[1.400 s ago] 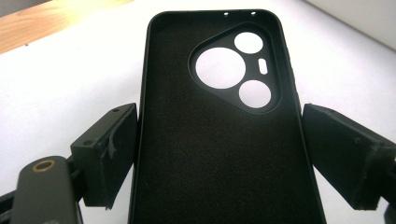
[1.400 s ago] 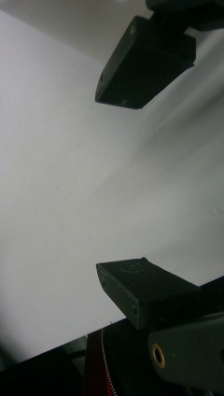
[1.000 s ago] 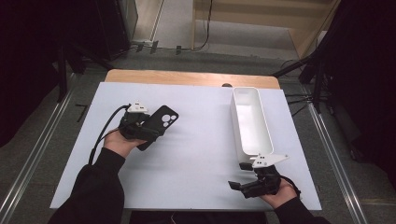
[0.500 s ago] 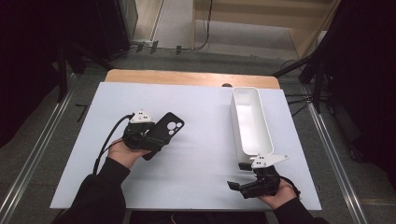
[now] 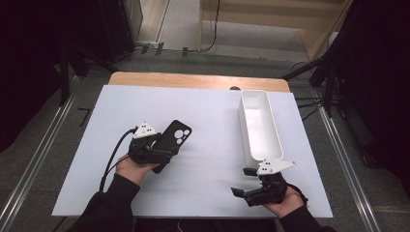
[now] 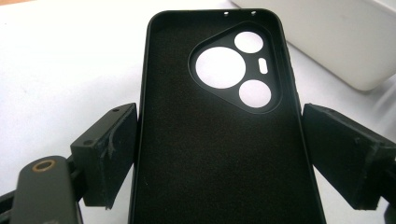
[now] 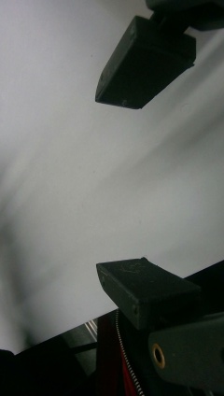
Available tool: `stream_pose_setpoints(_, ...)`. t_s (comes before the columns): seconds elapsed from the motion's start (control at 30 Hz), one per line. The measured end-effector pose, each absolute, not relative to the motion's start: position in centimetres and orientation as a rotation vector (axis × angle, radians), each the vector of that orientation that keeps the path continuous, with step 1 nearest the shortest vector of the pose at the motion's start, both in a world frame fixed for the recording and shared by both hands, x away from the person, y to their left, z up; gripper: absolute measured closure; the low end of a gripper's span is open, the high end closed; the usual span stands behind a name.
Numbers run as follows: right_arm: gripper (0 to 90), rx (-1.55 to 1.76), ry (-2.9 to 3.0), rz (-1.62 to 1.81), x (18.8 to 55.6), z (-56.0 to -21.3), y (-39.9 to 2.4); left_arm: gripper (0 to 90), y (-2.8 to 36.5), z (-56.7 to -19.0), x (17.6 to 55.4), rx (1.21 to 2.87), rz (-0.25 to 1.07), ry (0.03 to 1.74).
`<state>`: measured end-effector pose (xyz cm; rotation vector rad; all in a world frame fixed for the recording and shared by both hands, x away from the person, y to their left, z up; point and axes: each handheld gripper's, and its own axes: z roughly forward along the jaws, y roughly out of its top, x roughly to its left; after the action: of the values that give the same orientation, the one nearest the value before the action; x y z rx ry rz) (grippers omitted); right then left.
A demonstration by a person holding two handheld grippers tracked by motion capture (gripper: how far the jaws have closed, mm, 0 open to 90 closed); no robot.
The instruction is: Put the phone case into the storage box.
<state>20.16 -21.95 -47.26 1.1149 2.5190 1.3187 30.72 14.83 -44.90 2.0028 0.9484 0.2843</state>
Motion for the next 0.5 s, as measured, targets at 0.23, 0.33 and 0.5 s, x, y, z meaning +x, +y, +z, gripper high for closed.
stream_pose_setpoints(0.23,14.7,1.14,2.514,1.342,20.3,-46.5,-21.3,13.2,14.5,-45.6,29.5,1.993,0.298,0.953)
stream_pose_setpoints(0.33,14.8,1.154,2.498,1.35,20.4,-46.1,-21.1,13.2,14.3,-45.5,29.0,1.977,0.331,0.947)
stream_pose_setpoints(0.5,14.8,1.177,2.48,1.36,20.7,-45.5,-20.5,13.2,14.0,-45.6,28.3,1.943,0.365,0.954)
